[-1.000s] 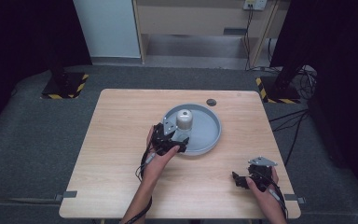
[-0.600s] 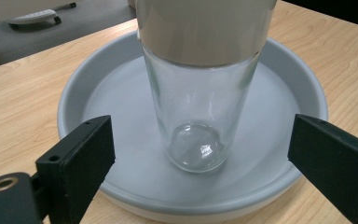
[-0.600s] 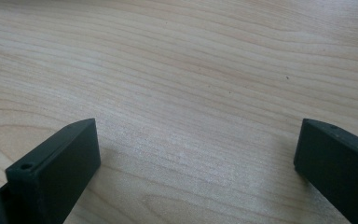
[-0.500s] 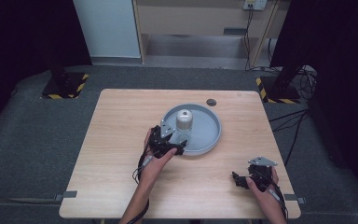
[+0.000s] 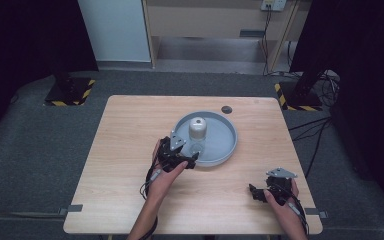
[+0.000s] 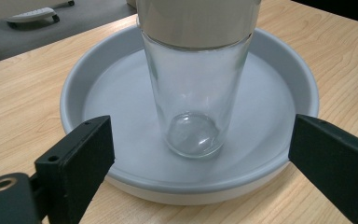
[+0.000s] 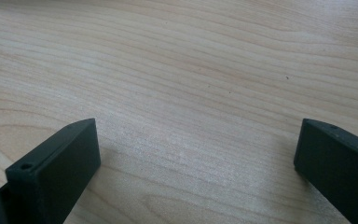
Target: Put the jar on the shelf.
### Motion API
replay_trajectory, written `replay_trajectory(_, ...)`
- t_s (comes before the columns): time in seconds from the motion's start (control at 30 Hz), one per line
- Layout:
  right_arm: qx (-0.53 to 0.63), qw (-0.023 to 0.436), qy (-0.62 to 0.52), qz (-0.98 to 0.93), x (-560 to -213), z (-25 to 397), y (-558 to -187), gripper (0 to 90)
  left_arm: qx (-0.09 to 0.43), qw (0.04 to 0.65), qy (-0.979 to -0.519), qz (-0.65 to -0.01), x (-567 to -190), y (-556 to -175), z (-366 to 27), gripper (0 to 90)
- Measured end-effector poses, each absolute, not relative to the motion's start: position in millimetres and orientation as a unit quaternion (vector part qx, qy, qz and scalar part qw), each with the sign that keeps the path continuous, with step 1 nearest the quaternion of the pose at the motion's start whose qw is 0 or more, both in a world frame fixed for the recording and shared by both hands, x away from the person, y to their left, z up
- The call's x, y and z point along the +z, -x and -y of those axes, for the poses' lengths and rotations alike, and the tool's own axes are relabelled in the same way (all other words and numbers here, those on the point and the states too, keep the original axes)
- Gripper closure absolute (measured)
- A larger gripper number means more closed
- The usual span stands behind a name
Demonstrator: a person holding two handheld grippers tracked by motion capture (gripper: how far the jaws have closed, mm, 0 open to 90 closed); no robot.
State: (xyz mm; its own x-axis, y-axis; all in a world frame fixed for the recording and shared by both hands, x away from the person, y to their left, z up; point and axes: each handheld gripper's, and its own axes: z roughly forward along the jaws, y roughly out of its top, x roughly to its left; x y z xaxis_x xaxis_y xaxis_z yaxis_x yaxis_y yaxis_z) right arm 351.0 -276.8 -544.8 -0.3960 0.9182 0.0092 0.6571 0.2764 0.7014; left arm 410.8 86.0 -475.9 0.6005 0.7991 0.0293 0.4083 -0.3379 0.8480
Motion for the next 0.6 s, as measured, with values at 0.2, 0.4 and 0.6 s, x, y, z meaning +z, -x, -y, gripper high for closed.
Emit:
replay_trajectory(0.2,0.319,0.205,-0.51,-0.772,-544.8,276.8,-351.1,0.3,0.226,0.43,-0.786,-0.383,-474.2,-407.6,-87.0,5.9)
replay_trajectory(0.4,0.319,0.205,-0.51,-0.772,-544.8,276.8,-351.0,0.3,0.225,0.43,-0.786,-0.385,-472.7,-403.8,-89.2,5.2)
replay_trajectory(0.6,0.319,0.205,-0.51,-0.772,-544.8,276.8,-351.0,0.3,0.223,0.427,-0.787,-0.386,-472.1,-400.4,-91.4,3.7)
